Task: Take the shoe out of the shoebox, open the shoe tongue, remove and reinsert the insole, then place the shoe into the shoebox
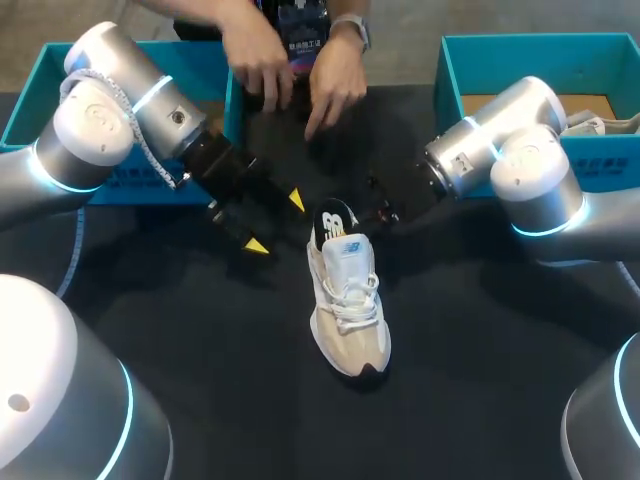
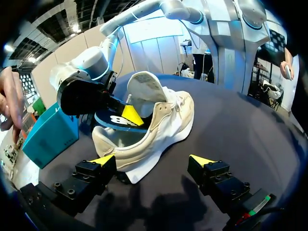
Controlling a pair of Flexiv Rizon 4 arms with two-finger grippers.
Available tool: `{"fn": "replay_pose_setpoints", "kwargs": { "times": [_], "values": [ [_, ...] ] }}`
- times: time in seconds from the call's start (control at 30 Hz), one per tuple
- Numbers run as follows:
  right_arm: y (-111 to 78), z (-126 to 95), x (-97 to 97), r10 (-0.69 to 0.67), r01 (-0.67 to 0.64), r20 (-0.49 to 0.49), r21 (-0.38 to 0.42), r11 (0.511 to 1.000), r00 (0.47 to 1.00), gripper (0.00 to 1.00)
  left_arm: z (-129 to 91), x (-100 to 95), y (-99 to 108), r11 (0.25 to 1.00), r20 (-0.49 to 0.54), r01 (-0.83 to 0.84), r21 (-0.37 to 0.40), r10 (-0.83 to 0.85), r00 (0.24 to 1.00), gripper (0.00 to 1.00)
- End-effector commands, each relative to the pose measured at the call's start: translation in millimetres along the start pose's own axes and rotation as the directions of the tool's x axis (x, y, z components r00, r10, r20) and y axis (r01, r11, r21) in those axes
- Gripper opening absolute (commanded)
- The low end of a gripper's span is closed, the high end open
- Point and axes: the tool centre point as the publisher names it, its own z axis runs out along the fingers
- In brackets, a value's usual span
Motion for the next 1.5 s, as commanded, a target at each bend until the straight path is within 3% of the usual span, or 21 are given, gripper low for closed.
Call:
{"fn": "replay_pose_setpoints", "kwargs": {
  "times": [0.03,0.37,0.43,0.57,0.7,0.77,0.83,1.3,1.5],
  "values": [
    [-0.5,4,-0.8,0.007,-0.007,-0.001,0.010,1.000,1.000,0.00,1,-2.0,3,1.000,-0.007,-0.001,0.003,0.001,1.000,1.00],
    [-1.8,6,-1.5,0.029,-0.028,-0.021,0.051,0.998,0.999,0.04,-1,-0.1,3,1.000,-0.017,-0.002,-0.003,0.002,1.000,1.00],
    [-0.3,4,-0.4,0.029,-0.028,-0.019,0.054,0.998,0.999,0.18,-2,-1.1,2,1.000,-0.023,-0.014,-0.009,0.014,1.000,1.00],
    [2.0,1,0.6,0.028,-0.027,-0.012,0.056,0.998,1.000,0.24,-7,-1.9,0,0.998,-0.076,-0.005,-0.064,0.000,0.997,1.00],
    [3.8,-1,1.2,0.024,-0.024,-0.007,0.062,0.998,1.000,0.31,-14,-5.1,-4,0.992,-0.065,0.025,-0.124,-0.033,0.997,1.00],
    [5.1,0,1.7,0.022,-0.022,-0.006,0.064,0.998,1.000,0.36,-18,-6.4,-4,0.982,-0.085,0.033,-0.187,-0.050,0.995,1.00],
    [6.4,0,2.7,0.019,-0.019,-0.005,0.065,0.998,1.000,0.38,-18,-6.8,-5,0.983,-0.070,0.047,-0.175,-0.060,0.996,1.00],
    [18.6,-5,9.3,-0.003,0.001,0.019,0.071,0.997,1.000,0.37,-18,-9.7,-9,0.974,-0.086,0.054,-0.222,-0.075,0.993,1.00],
    [17.7,-4,5.6,0.003,-0.004,0.010,0.075,0.997,1.000,0.23,-17,-10.4,-9,0.973,-0.089,0.054,-0.225,-0.076,0.993,1.00]
  ]
}}
